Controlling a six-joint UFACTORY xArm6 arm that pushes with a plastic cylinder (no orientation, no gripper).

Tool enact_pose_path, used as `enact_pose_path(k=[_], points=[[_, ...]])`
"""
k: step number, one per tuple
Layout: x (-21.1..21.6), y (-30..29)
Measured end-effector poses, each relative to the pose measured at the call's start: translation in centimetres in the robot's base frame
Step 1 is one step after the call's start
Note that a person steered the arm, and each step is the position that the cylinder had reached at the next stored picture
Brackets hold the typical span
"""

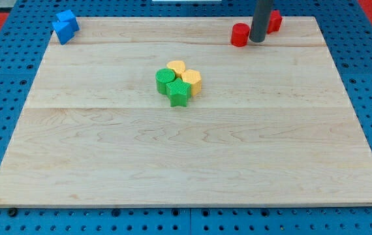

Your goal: Move red circle towards yellow heart

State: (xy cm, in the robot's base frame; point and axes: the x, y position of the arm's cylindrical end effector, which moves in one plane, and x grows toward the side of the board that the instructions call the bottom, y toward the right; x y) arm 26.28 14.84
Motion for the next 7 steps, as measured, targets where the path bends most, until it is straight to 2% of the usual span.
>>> enact_pose_path(k=[1,2,4,6,7], points=[[-0.8,0.2],[-2.1,-2.0],[-2.5,-13.4],[-5.4,-15.3],[-2.7,-17.8]])
